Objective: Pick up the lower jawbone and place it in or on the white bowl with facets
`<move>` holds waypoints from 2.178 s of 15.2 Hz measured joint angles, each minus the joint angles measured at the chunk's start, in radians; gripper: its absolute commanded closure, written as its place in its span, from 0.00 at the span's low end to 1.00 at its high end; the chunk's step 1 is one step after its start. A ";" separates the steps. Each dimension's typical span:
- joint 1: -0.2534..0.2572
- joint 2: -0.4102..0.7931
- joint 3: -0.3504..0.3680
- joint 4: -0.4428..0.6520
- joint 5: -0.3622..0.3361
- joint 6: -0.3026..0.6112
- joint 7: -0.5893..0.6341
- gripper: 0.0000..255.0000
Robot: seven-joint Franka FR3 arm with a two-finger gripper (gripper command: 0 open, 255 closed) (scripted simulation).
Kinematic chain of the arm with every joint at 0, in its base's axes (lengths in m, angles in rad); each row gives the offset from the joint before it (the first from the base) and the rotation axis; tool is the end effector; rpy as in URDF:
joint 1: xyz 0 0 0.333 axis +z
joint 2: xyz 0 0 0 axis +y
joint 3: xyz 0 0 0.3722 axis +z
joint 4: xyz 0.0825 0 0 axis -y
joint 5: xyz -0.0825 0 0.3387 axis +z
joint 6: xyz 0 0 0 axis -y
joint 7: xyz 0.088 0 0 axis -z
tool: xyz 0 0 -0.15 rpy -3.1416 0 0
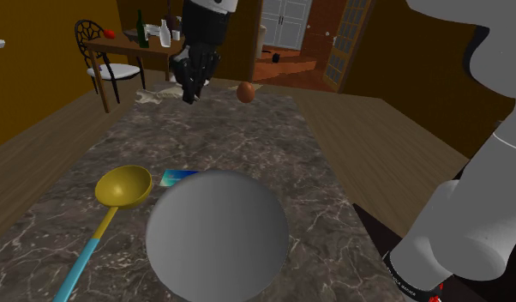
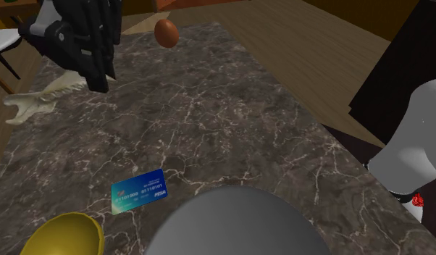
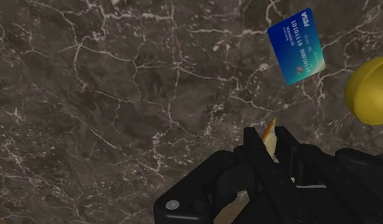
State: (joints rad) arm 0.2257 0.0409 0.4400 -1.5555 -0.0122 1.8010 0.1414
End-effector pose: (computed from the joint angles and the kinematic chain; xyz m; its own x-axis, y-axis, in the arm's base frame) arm 0.4400 0.3363 0.6484 0.8495 0.4865 0.2042 0.5029 -0.8637 -0.0343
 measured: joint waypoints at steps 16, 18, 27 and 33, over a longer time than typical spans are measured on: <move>0.068 -0.273 0.058 -0.202 0.103 -0.040 0.118 1.00; 0.086 -0.309 0.080 -0.230 0.117 -0.043 0.155 1.00; 0.156 -0.470 0.138 -0.356 0.193 -0.052 0.261 1.00; 0.166 -0.493 0.144 -0.453 0.208 0.024 0.257 1.00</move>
State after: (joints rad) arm 0.3918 -0.4519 0.5835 -2.0088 0.1959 1.8246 0.3986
